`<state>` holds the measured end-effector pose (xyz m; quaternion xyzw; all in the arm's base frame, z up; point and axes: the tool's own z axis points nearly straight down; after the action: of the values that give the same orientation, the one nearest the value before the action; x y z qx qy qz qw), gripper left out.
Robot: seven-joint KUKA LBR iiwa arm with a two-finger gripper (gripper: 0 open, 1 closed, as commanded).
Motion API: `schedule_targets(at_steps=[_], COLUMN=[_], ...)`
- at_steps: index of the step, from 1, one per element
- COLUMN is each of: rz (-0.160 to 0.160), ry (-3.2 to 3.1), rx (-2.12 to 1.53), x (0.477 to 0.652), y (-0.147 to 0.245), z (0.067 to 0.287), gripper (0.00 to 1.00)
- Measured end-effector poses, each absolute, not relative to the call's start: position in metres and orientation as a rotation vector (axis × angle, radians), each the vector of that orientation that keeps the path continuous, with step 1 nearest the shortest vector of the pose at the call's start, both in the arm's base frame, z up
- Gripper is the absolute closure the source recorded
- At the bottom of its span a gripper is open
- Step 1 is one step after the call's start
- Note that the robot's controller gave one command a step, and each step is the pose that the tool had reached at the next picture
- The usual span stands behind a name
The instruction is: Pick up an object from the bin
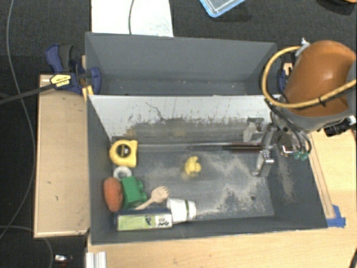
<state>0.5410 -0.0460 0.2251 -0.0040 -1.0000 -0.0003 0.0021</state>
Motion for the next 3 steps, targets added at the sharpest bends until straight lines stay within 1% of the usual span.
schedule_targets(at_steps=[1,2,3], rz=[0.000,0.001,-0.001], ry=[-3.145,-3.151,-3.153], rx=[-0.010,0.028,-0.210], x=[0.543,0.574,0.593], y=[-0.046,-0.058,-0.064], z=[0.229,0.131,0.070], gripper=[0.00,0.00,0.00])
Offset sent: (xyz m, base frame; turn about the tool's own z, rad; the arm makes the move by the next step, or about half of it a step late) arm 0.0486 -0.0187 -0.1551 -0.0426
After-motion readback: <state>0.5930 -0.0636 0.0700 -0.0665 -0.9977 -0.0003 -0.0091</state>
